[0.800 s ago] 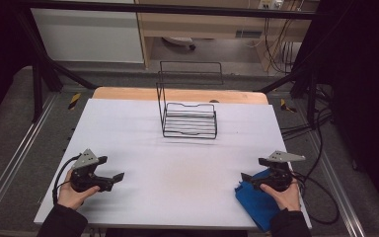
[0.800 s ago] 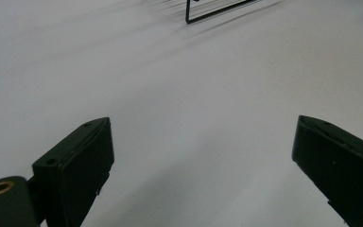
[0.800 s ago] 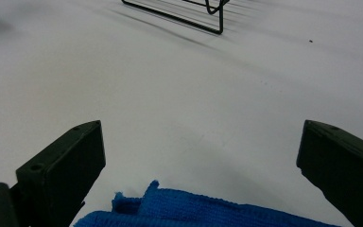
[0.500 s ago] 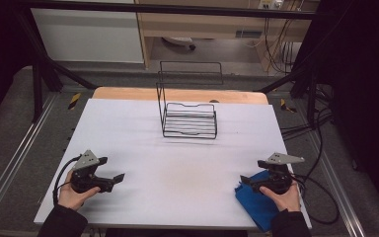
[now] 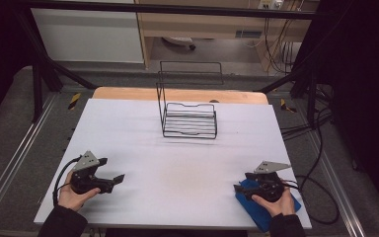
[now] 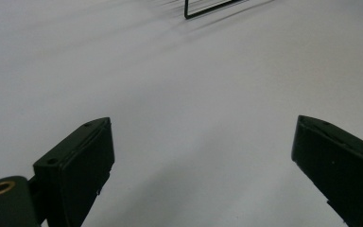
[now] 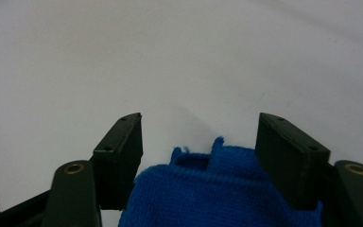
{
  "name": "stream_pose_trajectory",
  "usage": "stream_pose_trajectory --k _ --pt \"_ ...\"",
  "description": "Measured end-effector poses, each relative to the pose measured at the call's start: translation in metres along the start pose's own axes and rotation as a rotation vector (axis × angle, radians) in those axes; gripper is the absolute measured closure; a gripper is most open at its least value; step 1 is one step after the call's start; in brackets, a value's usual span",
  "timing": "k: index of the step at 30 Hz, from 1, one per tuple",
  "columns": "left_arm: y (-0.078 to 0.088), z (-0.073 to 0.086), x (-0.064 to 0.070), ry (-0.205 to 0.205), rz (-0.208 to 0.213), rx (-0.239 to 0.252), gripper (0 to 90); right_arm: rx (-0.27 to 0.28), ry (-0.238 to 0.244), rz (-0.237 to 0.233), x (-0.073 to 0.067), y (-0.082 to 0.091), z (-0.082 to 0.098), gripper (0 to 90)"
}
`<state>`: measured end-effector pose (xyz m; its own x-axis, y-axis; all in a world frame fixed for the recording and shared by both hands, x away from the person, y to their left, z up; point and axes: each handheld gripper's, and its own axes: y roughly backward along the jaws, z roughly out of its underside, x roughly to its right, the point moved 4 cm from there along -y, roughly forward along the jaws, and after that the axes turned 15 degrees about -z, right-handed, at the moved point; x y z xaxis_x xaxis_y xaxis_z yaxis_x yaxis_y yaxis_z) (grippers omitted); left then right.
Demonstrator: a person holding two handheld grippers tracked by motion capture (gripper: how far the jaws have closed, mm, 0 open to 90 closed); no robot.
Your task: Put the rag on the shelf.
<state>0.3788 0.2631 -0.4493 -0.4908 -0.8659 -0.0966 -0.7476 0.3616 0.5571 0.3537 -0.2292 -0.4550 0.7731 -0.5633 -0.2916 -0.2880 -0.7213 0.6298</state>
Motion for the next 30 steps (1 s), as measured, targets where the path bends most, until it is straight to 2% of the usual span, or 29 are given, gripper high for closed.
stream_pose_trajectory --k 1,4,9,13,20,28,30 --pt "0.000 0.000 0.000 0.000 0.000 0.000 6.7 -0.008 0.008 0.002 -0.001 0.000 0.002 39.1" --pt "0.000 0.000 0.000 0.002 -0.001 -0.003 6.9 -0.027 0.001 -0.006 -0.007 -0.001 0.007 43.0" --pt "0.000 0.000 0.001 0.004 0.000 -0.005 7.1 -0.076 -0.003 0.007 -0.008 -0.009 0.012 45.4" --pt "0.000 0.001 0.000 0.006 -0.001 -0.008 7.3 -0.097 0.016 0.042 -0.006 -0.016 0.015 49.1" --pt "0.000 0.001 0.000 0.006 -0.002 -0.007 7.7 -0.098 0.042 0.091 -0.007 -0.018 0.017 56.8" --pt "0.000 0.001 -0.001 0.011 -0.003 -0.008 8.1 -0.111 0.052 0.154 -0.006 -0.018 0.016 79.3" --pt "0.000 0.001 -0.001 0.012 -0.004 -0.009 8.2 -0.123 0.051 0.169 -0.006 -0.018 0.015 82.6"
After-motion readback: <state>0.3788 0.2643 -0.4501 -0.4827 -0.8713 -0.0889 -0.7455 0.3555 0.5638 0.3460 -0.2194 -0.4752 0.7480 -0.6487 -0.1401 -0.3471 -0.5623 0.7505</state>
